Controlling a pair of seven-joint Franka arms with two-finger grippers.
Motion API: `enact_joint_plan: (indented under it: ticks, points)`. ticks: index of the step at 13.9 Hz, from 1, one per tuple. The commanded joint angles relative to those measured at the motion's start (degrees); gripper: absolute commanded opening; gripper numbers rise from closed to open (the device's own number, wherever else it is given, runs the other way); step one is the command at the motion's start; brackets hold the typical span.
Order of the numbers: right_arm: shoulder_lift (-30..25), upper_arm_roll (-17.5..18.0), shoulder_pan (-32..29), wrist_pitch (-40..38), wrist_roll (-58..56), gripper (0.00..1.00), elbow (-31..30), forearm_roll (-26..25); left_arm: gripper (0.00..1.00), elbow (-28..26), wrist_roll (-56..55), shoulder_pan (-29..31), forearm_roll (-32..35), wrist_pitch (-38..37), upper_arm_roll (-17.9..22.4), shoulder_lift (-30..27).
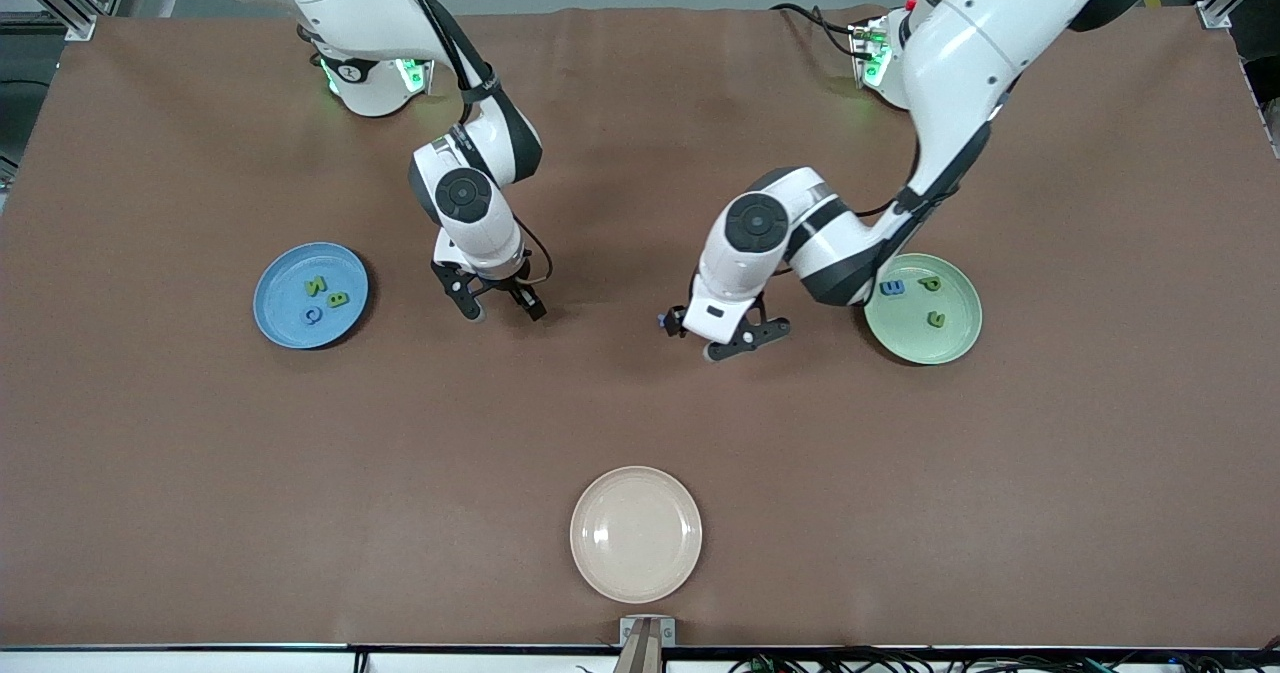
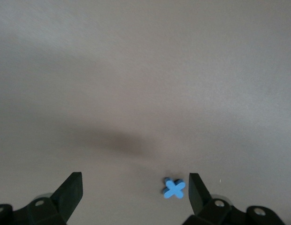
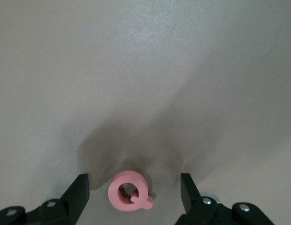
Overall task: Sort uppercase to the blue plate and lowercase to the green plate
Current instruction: 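Grasp the blue x with the left gripper while the right gripper grasps the pink Q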
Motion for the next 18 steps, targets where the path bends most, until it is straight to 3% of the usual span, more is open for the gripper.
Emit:
enact_joint_plan:
  ticks: [1, 6, 9, 18]
  points:
    - [1.16, -0.51, 1.49, 2.3, 0.82, 0.7, -0.18, 0.33, 0.99, 5.21, -1.95, -8.17, -1.73, -1.64, 6.08, 2.3]
    - [1.26, -0.51, 1.49, 2.31, 0.56, 0.65, -0.09, 0.33, 0.99, 8.55, -2.4, -12.05, -2.44, -1.55, 7.94, 5.72]
    - [1.26, -0.51, 1.49, 2.22, 0.47, 0.54, -0.09, 0.33, 0.97, 8.47, -2.22, -13.37, -1.74, -1.55, 8.03, 7.13]
    - [1.26, -0.51, 1.49, 2.22, 0.29, 0.32, -0.09, 0.33, 0.54, 8.56, -1.43, -13.82, -1.65, -1.11, 8.47, 8.1]
